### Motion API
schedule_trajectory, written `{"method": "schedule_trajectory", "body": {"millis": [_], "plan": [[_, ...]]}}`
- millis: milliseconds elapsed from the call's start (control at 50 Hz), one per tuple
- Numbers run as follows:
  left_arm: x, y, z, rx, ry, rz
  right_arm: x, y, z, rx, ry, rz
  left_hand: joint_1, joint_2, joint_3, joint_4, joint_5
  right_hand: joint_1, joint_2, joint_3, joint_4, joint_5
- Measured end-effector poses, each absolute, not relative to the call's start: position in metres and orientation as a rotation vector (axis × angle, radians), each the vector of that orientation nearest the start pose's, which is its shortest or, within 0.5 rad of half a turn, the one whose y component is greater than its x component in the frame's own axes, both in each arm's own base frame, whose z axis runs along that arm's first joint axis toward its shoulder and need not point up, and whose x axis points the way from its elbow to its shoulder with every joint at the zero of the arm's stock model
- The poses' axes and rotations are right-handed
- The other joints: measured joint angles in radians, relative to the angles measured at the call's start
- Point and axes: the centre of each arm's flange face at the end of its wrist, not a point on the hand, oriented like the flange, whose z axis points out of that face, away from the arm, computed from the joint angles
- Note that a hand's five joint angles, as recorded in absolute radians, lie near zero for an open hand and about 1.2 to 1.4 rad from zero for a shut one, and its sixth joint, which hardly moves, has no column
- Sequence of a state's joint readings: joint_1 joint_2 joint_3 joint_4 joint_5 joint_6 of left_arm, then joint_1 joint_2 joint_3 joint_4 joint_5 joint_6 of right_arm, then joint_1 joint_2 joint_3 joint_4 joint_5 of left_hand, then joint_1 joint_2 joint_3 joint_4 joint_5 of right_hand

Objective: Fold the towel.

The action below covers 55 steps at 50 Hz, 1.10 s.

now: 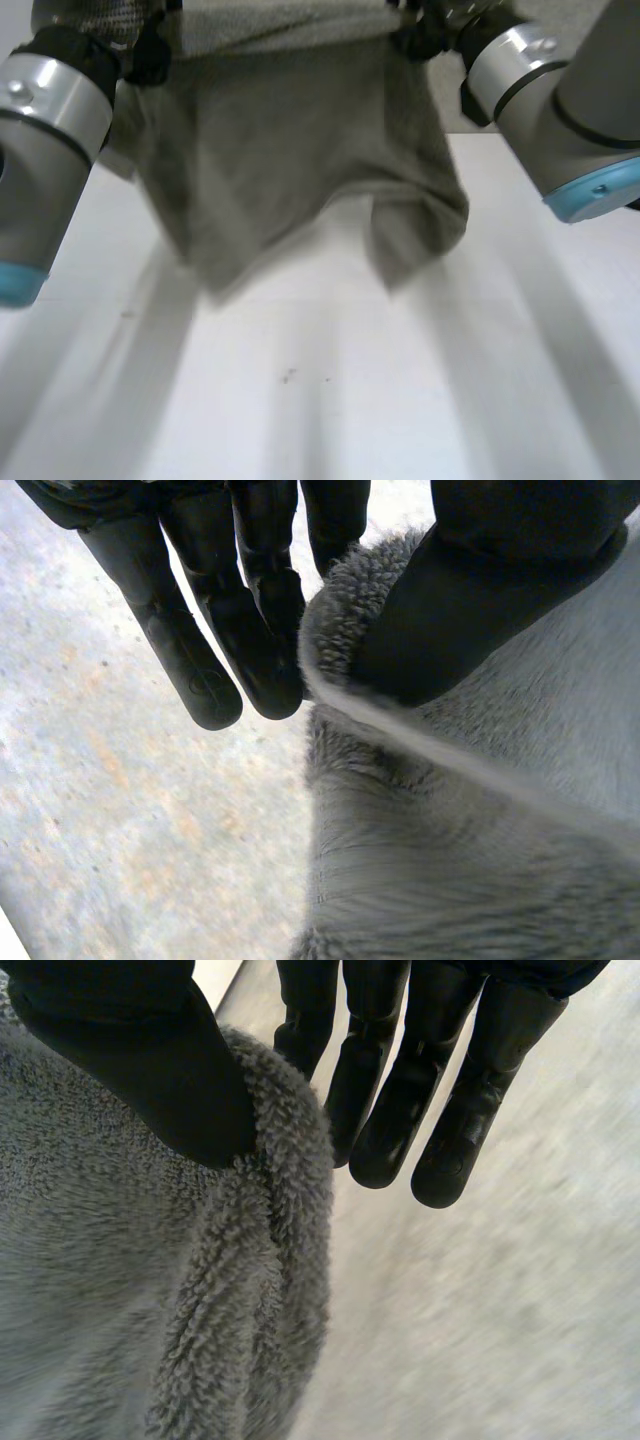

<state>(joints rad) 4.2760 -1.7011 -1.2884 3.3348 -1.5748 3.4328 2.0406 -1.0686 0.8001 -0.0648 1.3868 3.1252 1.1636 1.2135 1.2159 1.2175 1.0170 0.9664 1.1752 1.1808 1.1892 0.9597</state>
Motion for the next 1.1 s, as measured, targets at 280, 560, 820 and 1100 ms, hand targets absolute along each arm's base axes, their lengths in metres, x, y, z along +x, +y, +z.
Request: {"method": "schedule_trajectory", "body": {"millis": [280,560,820,1100], "plan": [[-0.282,-0.286,0.300,0.763,1.978,-2.486,0.303,-0.268,0.280,-0.815,1.692,-2.125,0.017,0.004,0.000,0.000,0.018,0.000,0.002,0.000,0.000,0.002],[-0.263,-0.236,0.179,0.958,2.308,-2.133,0.291,-0.203,0.158,-1.195,2.142,-1.568,0.017,0.004,0.000,0.000,0.018,-0.494,-0.636,-0.650,-0.656,-0.603],[-0.254,-0.214,0.186,0.958,2.306,-2.135,0.279,-0.222,0.207,-1.099,2.107,-1.727,0.017,0.004,0.000,0.000,0.018,-0.523,-0.677,-0.689,-0.702,-0.656],[-0.250,-0.199,0.188,0.972,2.304,-2.138,0.266,-0.283,0.232,-1.014,2.189,-1.798,0.017,0.004,0.000,0.000,0.018,-0.523,-0.677,-0.689,-0.702,-0.658]]}}
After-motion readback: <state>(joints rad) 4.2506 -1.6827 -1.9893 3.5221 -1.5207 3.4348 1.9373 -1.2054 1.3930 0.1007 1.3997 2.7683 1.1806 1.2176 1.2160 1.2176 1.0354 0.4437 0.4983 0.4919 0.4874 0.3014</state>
